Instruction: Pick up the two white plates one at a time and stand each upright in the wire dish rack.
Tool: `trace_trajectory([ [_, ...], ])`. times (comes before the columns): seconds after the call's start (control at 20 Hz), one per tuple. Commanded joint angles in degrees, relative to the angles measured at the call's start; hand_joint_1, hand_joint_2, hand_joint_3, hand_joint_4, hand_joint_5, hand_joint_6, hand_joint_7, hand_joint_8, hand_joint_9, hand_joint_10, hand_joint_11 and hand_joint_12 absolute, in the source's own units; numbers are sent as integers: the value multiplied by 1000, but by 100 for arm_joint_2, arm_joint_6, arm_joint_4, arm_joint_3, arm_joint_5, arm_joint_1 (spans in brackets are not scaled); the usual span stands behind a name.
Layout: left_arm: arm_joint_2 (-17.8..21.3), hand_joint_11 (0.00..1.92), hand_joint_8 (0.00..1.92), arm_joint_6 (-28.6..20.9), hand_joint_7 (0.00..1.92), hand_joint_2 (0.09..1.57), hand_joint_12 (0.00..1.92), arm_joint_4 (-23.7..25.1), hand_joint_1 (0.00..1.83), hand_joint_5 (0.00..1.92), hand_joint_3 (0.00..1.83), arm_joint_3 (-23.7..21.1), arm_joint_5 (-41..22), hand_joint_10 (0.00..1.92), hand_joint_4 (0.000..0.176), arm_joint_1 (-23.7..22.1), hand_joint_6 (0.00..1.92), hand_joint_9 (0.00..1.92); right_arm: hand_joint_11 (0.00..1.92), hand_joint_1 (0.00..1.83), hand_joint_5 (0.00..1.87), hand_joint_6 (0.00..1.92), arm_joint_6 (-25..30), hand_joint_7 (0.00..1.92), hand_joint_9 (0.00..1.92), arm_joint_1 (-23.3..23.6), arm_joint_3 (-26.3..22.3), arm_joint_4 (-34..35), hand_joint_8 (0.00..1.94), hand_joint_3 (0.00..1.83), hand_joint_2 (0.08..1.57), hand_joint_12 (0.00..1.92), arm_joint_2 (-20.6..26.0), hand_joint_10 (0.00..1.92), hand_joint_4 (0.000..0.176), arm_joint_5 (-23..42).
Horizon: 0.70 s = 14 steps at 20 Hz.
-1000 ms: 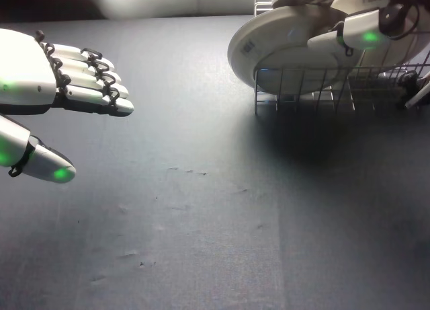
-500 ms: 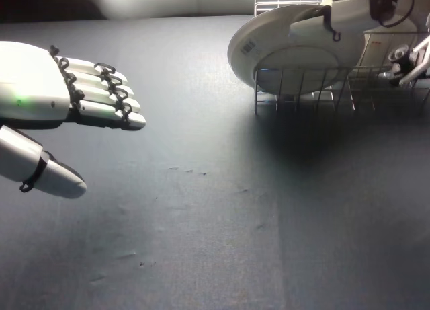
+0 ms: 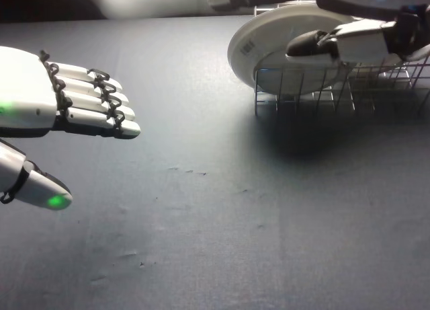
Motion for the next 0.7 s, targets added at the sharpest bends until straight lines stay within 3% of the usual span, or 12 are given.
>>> trace_trajectory([
  [0.0, 66, 0, 2, -11, 83, 1198, 103, -296, 0, 88, 2, -12, -153, 3, 0, -100, 2, 51, 0, 1125, 434, 0, -112, 425, 412, 73, -32, 241, 1, 8, 1109, 1215, 71, 1, 0, 693],
  [0.1, 90, 0, 6, -11, 146, 1200, 187, -144, 0, 139, 1, -12, -200, 4, 0, -240, 6, 101, 12, 1036, 449, 7, -281, 459, 447, 70, -51, -207, 13, 0, 1088, 1226, 180, 15, 0, 833],
  [0.2, 111, 34, 17, -11, 464, 1221, 612, -143, 0, 301, 1, -11, -211, 24, 0, -293, 23, 426, 179, 939, 725, 33, -328, 749, 652, 91, -61, -564, 101, 0, 1063, 1296, 266, 266, 0, 976],
  [0.25, 114, 34, 17, -11, 464, 1221, 612, -143, 0, 301, 1, -10, -212, 24, 0, -307, 23, 426, 179, 939, 725, 33, -356, 749, 652, 117, -77, -823, 101, 0, 1063, 1296, 310, 266, 0, 1117],
  [0.3, 120, 120, 51, -11, 658, 1243, 909, -143, 0, 479, 0, -13, -225, 90, 0, -311, 54, 629, 281, 950, 872, 106, -372, 845, 610, 119, -148, -928, 363, 1, 1050, 1454, 377, 829, 0, 1152],
  [0.35, 128, 254, 610, -11, 662, 1263, 1366, -143, 109, 423, 3, -14, -246, 839, 0, -310, 906, 546, 383, 974, 883, 938, -373, 743, 599, 119, -266, -929, 1042, 9, 1127, 1624, 444, 1313, 99, 1136],
  [0.4, 140, 370, 1336, -11, 533, 1324, 1740, -143, 61, 378, 7, -9, -266, 1528, 0, -312, 1201, 485, 500, 864, 642, 1427, -374, 649, 602, 121, -414, -929, 1654, 0, 1096, 1857, 528, 1742, 0, 1155],
  [0.45, 143, 583, 1804, -11, 615, 1345, 1885, -143, 104, 466, 5, 8, -270, 1842, 0, -325, 1687, 591, 646, 762, 595, 1822, -392, 697, 686, 131, -536, -929, 1884, 3, 1110, 1908, 600, 1885, 0, 1155],
  [0.5, 143, 1064, 1898, -11, 1103, 1369, 1914, -143, 226, 988, 5, 36, -276, 1905, 0, -348, 1874, 1053, 962, 607, 923, 1901, -408, 987, 974, 135, -678, -930, 1930, 12, 1150, 1918, 675, 1914, 0, 1189],
  [0.55, 143, 1575, 1916, -15, 1568, 1377, 1920, -143, 408, 1480, 2, 48, -279, 1918, 0, -357, 1912, 1557, 1352, 488, 1192, 1917, -409, 1281, 1326, 135, -742, -954, 1939, 20, 1278, 1920, 715, 1920, 0, 1202],
  [0.6, 143, 1773, 1920, -35, 1717, 1396, 1921, -143, 481, 1647, 4, 58, -280, 1920, 0, -367, 1919, 1733, 1558, 478, 1289, 1920, -408, 1419, 1480, 135, -806, -1104, 1941, 31, 1362, 1921, 762, 1921, 0, 1297],
  [0.65, 143, 1888, 1921, -35, 1776, 1378, 1921, -143, 792, 1724, 0, 57, -286, 1921, 0, -369, 1921, 1826, 1640, 519, 1341, 1921, -392, 1496, 1550, 133, -834, -1270, 1941, 14, 1484, 1921, 799, 1921, 0, 1401],
])
